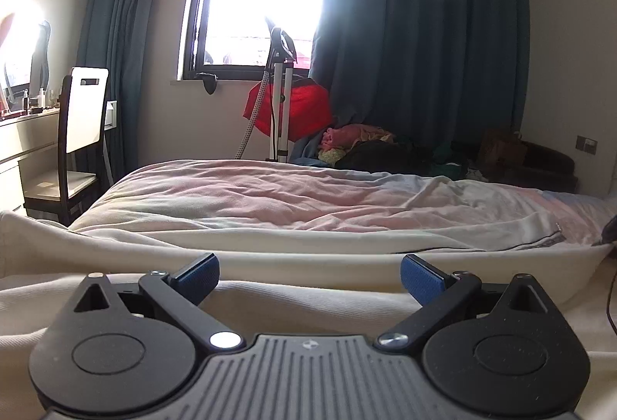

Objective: Fold clothes

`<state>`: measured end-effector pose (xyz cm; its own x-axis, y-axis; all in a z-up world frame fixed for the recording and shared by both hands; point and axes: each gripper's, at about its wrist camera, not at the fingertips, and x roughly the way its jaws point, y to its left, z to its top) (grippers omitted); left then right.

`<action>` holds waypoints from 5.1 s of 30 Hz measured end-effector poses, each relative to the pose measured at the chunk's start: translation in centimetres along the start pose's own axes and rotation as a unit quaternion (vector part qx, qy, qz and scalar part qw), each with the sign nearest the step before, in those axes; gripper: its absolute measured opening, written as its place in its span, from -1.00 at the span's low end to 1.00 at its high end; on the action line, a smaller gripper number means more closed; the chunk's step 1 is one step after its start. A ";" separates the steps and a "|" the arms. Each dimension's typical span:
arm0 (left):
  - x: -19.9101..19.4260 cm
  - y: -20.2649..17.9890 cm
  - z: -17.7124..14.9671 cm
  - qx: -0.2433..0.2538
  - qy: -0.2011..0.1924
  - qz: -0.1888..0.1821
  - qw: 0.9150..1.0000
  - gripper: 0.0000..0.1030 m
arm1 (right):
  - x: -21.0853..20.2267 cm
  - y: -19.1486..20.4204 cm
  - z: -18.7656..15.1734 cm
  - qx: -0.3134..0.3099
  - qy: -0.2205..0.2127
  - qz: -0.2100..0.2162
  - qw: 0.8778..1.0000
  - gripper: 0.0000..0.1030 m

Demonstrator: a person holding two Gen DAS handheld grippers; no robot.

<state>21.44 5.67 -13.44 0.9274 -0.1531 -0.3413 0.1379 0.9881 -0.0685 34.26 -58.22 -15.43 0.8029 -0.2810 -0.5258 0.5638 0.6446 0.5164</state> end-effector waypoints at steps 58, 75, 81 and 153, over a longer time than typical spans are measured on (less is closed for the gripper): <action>-19.3 19.9 0.3 -0.331 0.237 0.217 0.887 0.94 | -28.6 8.0 -13.0 -0.321 0.053 0.100 0.940 0.62; -24.9 28.4 -3.9 -0.570 0.159 0.102 0.800 0.43 | -25.4 -0.5 -6.8 -0.067 0.086 0.073 0.991 0.60; -26.6 28.8 -5.1 -0.609 0.160 0.104 0.770 0.08 | -24.1 -8.8 -4.2 0.133 0.066 0.042 0.988 0.63; 0.3 26.1 11.2 -0.376 0.126 0.131 0.909 0.78 | -0.8 5.5 4.8 0.013 0.053 0.059 0.997 0.46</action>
<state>29.18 31.56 -4.86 0.7717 -0.0070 -0.6360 -0.4407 0.7151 -0.5426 37.69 -57.84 -8.96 0.8395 -0.1269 -0.5284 0.4732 0.6490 0.5958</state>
